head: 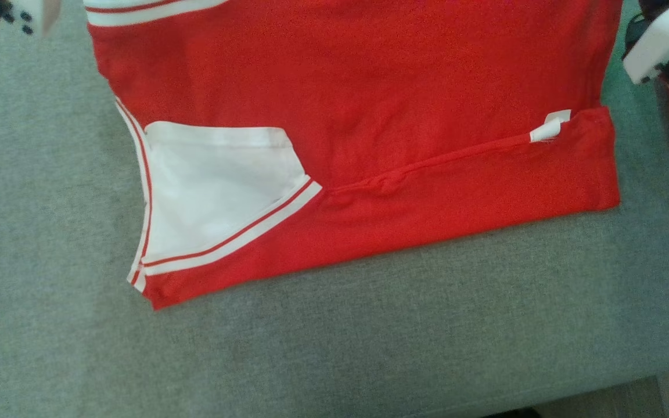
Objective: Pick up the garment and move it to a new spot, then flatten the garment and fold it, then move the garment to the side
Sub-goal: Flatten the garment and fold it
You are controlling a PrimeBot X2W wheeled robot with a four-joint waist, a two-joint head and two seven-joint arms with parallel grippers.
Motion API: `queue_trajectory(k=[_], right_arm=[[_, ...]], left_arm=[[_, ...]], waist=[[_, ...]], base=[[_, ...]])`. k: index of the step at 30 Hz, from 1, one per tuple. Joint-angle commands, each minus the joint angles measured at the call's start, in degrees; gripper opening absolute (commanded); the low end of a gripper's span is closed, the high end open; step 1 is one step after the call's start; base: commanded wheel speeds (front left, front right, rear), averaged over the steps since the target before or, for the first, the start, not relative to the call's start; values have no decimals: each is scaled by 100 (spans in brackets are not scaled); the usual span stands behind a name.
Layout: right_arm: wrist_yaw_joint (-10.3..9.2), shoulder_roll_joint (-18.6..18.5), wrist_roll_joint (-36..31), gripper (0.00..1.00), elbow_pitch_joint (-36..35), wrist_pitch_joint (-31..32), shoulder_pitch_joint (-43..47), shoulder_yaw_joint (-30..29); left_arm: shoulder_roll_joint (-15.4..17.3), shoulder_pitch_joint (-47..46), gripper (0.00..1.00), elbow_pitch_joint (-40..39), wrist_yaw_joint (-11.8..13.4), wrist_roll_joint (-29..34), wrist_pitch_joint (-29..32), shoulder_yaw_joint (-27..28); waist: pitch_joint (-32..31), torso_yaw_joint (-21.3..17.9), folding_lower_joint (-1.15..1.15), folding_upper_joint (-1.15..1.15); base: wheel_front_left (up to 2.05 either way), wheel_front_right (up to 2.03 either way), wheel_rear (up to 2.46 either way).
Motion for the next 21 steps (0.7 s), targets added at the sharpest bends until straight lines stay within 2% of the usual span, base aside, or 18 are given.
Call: queue_trajectory(k=[1, 4, 9, 14, 21], right_arm=[[-4, -282, 132, 0, -119, -121, 300, -75], [-4, -398, 227, 0, -205, -142, 495, -115], [-4, -668, 291, 0, -418, -169, 1007, -216], [-4, -873, 133, 0, -696, -174, 1535, -550], [-4, -958, -264, 0, -1087, -175, 2430, -1115]], left_arm=[[316, 17, 0, -217, 85, -84, -148, 341], [447, 284, 0, -410, 139, -172, -284, 358], [948, 1146, 0, -1155, 450, -406, -586, 392], [1448, 2087, 0, -2096, 963, -595, -711, 324], [2008, 3299, 0, -3175, 1752, -815, -901, 144]], waist=[[-128, 66, 0, 0], [-235, 108, 0, 0], [-498, 187, 0, 0], [-662, 272, 0, 0], [-841, 326, 0, 0]], base=[[0, 0, 0], [0, 0, 0], [0, 0, 0], [0, 0, 0], [0, 0, 0]])
